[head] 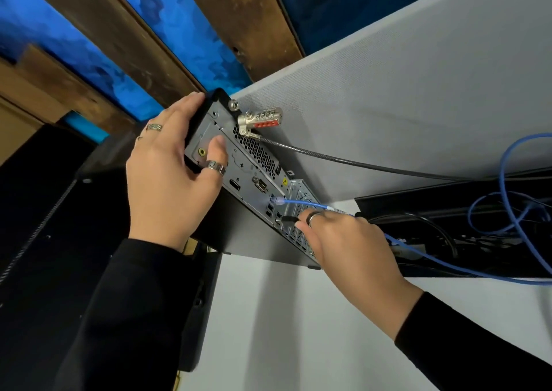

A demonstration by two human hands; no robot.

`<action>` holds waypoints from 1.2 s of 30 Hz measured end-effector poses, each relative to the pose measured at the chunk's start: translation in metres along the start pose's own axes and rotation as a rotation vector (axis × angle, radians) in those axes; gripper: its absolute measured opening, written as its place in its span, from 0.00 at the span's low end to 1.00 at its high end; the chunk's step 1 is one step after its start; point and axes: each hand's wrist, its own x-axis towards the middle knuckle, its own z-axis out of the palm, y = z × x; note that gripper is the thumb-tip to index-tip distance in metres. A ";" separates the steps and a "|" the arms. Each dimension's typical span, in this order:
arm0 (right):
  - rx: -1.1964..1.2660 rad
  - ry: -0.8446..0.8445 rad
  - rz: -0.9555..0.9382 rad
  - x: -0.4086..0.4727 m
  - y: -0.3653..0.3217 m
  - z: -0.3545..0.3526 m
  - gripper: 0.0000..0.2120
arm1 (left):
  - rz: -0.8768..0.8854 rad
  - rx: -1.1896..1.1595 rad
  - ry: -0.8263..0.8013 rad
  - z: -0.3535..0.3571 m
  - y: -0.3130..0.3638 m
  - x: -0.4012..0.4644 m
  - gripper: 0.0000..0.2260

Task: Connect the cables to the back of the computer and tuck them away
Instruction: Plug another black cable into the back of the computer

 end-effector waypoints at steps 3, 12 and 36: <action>0.008 -0.023 -0.026 0.004 0.000 0.000 0.13 | -0.002 0.002 0.009 0.001 0.000 0.000 0.21; 0.035 -0.121 -0.074 0.006 -0.002 0.004 0.18 | 0.002 0.010 0.042 0.004 -0.001 0.000 0.21; 0.221 -0.216 -0.027 -0.059 0.036 -0.070 0.15 | 0.091 -0.028 0.062 -0.001 0.022 -0.041 0.21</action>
